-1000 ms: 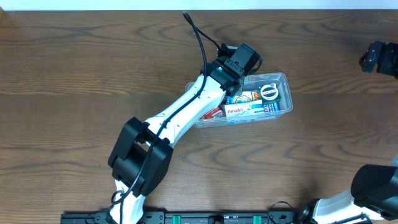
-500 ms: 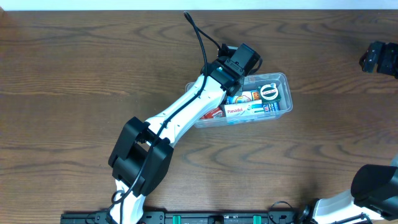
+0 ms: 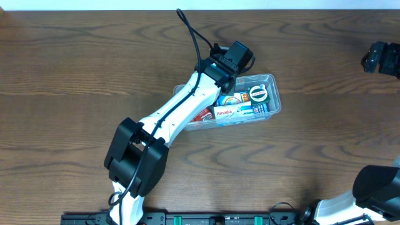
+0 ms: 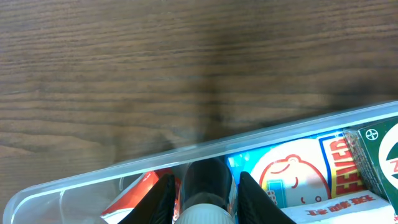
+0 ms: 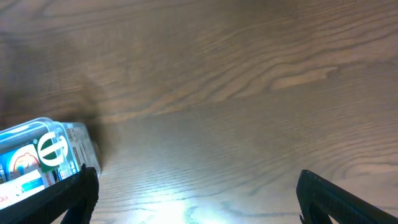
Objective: Pack container
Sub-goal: 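Lower the dark bottle into the container's left end with the left gripper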
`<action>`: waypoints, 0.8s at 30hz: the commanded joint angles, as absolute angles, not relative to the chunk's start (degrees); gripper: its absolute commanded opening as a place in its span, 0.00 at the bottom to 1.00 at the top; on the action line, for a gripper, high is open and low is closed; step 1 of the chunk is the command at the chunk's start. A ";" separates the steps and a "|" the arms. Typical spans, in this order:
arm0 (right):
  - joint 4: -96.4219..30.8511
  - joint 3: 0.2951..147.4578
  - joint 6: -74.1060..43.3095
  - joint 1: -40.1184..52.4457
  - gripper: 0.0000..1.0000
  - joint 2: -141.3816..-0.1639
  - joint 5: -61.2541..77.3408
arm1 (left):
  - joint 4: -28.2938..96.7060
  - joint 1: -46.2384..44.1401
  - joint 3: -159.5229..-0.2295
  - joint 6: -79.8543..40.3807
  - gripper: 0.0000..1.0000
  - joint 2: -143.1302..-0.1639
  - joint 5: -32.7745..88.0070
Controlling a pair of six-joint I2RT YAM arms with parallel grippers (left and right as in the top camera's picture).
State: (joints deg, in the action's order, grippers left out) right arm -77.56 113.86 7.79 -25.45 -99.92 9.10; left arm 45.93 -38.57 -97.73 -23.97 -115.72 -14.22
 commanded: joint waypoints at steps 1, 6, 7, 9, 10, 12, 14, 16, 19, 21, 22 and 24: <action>-77.62 114.65 7.79 -25.69 0.99 -99.55 9.23 | 46.44 -38.09 -96.66 -23.20 0.06 -113.38 -16.23; -77.62 114.63 7.81 -25.69 0.99 -99.55 9.26 | 46.46 -38.00 -96.66 -21.37 0.06 -112.38 -16.21; -77.65 114.65 7.79 -25.69 0.99 -99.55 9.23 | 46.44 -38.00 -96.66 -20.08 0.06 -112.33 -16.19; -77.65 114.65 7.79 -25.69 0.99 -99.55 9.26 | 46.46 -38.00 -96.66 -16.95 0.06 -112.33 -16.19; -77.62 114.65 7.79 -25.69 0.99 -99.55 9.26 | 46.44 -38.00 -96.66 -15.42 0.06 -112.33 -16.19; -77.62 114.63 7.79 -25.69 0.99 -99.55 9.26 | 46.41 -37.98 -96.66 -12.14 0.06 -112.33 -16.21; -77.62 114.65 7.79 -25.69 0.99 -99.55 9.23 | 46.24 -37.76 -96.66 -9.80 0.06 -112.31 -16.19; -77.65 114.65 7.81 -25.71 0.99 -99.55 9.23 | 46.11 -37.43 -96.66 -7.88 0.06 -112.31 -16.19; -77.65 114.65 7.79 -25.71 0.99 -99.55 9.26 | 45.78 -37.01 -96.66 -5.32 0.06 -112.31 -16.08; -77.62 114.63 7.79 -25.71 0.99 -99.55 9.26 | 45.30 -36.93 -96.66 -2.72 0.06 -112.31 -15.59; -77.62 114.65 7.79 -25.69 0.99 -99.55 9.23 | 45.01 -36.93 -96.66 -1.87 0.06 -112.31 -15.44; -77.62 114.65 7.79 -25.71 0.99 -99.55 9.26 | 44.42 -36.93 -96.66 -0.03 0.06 -112.31 -13.98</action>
